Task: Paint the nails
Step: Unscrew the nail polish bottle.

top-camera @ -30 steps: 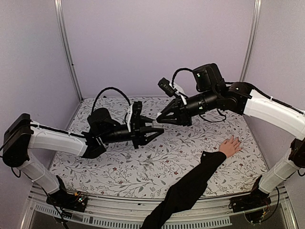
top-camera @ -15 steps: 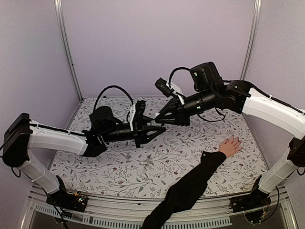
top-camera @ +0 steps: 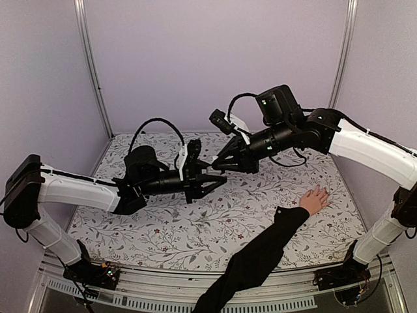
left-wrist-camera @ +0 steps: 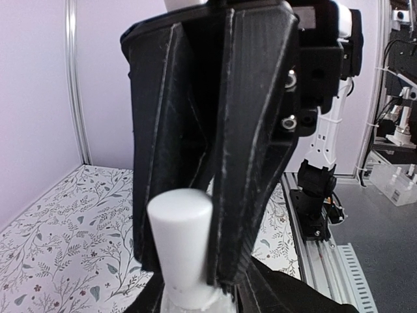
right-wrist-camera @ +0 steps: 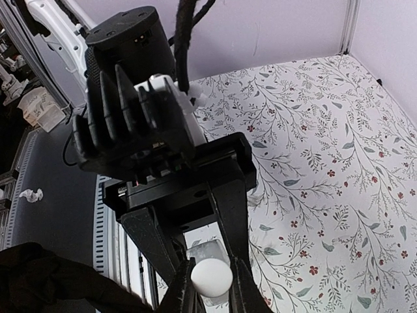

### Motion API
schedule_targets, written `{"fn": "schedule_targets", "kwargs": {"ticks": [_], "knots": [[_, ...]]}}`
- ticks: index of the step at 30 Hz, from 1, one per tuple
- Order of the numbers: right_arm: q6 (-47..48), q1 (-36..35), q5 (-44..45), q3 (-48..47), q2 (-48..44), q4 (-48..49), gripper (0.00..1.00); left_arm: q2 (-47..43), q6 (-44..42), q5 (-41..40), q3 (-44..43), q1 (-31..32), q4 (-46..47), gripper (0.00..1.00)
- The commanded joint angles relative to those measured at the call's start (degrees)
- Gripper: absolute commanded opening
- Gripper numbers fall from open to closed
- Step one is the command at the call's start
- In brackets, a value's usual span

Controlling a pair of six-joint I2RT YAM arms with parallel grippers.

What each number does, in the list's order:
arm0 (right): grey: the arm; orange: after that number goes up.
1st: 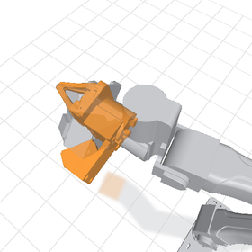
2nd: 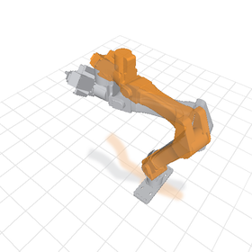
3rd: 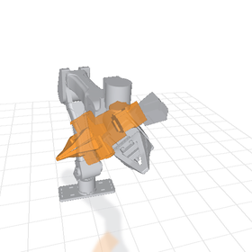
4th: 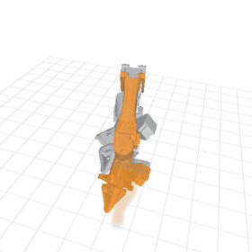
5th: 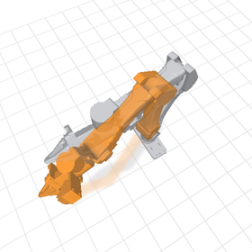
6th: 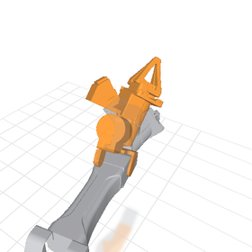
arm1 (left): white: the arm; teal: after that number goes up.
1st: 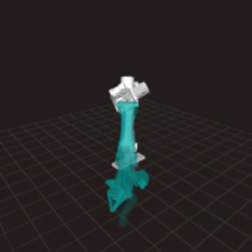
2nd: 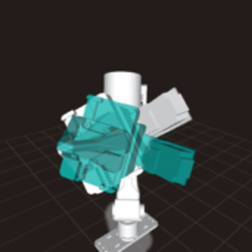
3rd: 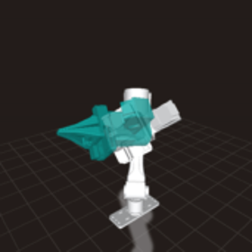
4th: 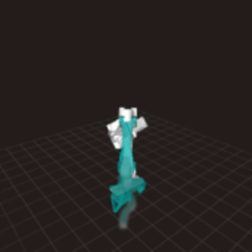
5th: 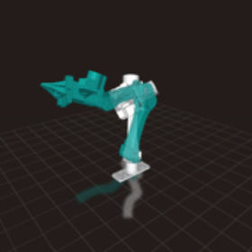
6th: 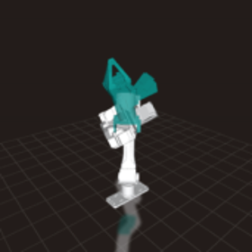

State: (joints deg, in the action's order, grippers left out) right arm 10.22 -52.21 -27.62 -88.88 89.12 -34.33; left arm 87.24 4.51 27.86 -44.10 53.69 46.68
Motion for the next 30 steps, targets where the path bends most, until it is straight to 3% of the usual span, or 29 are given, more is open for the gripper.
{"fn": "schedule_targets", "kwargs": {"ticks": [1, 9, 15, 19, 23, 30], "knots": [[1.59, 0.44, 3.51, -2.45, 0.46, -0.22, 0.0, -1.0, -0.16, 1.83, -0.04, 0.85, -1.17, 0.3], [2.08, 0.44, 4.27, -2.61, 0.09, -1.52, 0.0, -1.69, 0.33, 0.71, 0.93, 0.47, -0.71, 0.32], [2.31, 0.44, 4.69, -2.7, 0.43, -1.94, 0.0, -1.8, 0.22, 0.77, 0.85, 0.37, -0.79, 0.28], [2.6, 0.44, 5.28, -3.13, 0.7, -2.54, 0.0, -2.06, 0.27, 0.11, 1.02, 0.41, -1.22, 0.36], [2.79, 0.44, 5.45, -3.23, 0.79, -2.83, 0.0, -2.44, 0.24, -0.3, 1.29, 0.3, -1.4, 0.37], [2.9, 0.44, 5.38, -3.49, 0.92, -3.0, 0.0, -2.45, 0.43, -0.31, 1.34, 0.1, -0.9, 0.2]]}}
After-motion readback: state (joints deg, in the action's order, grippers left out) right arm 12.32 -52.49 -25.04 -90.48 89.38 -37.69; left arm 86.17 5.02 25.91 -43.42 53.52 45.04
